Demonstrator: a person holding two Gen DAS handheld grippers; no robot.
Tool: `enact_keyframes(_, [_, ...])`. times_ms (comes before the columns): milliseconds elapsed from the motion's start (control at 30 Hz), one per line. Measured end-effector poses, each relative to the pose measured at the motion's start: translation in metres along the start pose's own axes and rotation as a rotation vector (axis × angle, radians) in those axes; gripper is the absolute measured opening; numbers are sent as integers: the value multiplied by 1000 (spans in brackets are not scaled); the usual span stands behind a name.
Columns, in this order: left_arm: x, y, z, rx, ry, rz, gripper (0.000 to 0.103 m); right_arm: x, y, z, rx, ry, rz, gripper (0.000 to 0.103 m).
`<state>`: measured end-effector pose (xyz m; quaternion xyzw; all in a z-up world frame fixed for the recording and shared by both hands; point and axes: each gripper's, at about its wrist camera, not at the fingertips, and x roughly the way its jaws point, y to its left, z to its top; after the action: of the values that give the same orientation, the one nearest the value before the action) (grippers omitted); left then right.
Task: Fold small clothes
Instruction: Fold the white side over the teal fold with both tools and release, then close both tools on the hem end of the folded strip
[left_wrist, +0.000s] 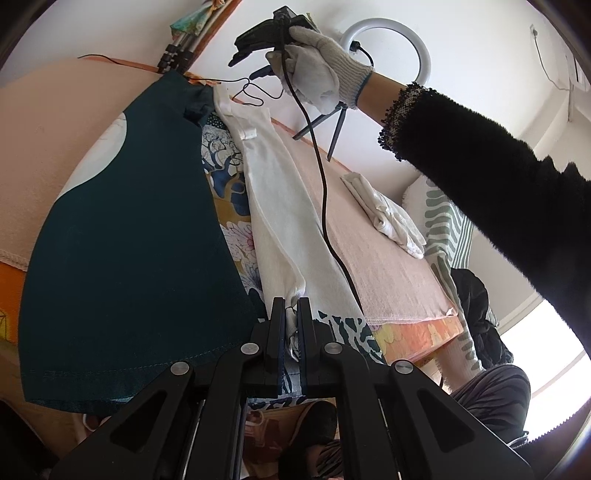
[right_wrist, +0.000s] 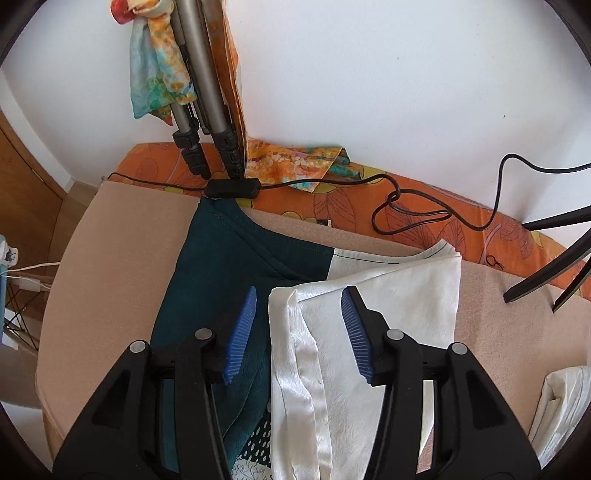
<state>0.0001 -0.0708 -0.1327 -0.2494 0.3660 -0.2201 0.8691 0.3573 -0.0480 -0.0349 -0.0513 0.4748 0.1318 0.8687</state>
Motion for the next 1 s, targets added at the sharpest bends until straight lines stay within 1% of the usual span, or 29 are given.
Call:
enact_keyframes(100, [-4,-4,-1,8,-8,4,4,-36,-8,-20,40,2,50,50])
enact_keyframes(133, [-6,-6,-2,14,-10,5,7,-45,-15,-28,41,11,74,51])
enact_keyframes(200, [-11,-10,-4,31,-13,7,7,-59,-24,-57,57,33,92,51])
enact_keyframes(267, [-15,-16,-6,53,-9,11,7,-64,-27,-86,55,65,126,51])
enact_keyframes(300, [-16,-19,-8,62,-2,17,12,-62,-27,-101,55,79,131,51])
enact_keyframes(333, [-19,-21,-9,70,3,27,26,-59,-26,-115,55,94,143,51])
enact_keyframes(367, [-22,-22,-11,76,4,34,31,-56,-24,-129,57,113,155,51])
enact_keyframes(433, [-32,-24,-12,93,-5,44,33,-48,-17,-154,55,148,168,51])
enact_keyframes(500, [-45,-22,-10,101,-19,60,33,-47,-8,-179,30,160,178,51])
enact_keyframes(600, [-68,-13,-3,106,-52,101,33,-64,-2,-215,21,152,198,51])
enact_keyframes(667, [-82,-1,3,114,-70,143,35,-83,-3,-238,22,122,179,51])
enact_keyframes(733, [-92,14,10,111,-66,189,42,-103,-6,-261,19,97,142,51])
enact_keyframes(800, [-99,32,17,88,-54,238,42,-120,-13,-288,35,82,129,51])
enact_keyframes(867, [-102,50,21,52,-24,265,42,-130,-23,-316,69,95,127,51])
enact_keyframes(933, [-99,63,22,15,28,259,42,-133,-31,-344,95,120,134,51])
enact_keyframes(1000, [-94,73,20,-28,69,242,42,-135,-34,-364,104,136,136,51])
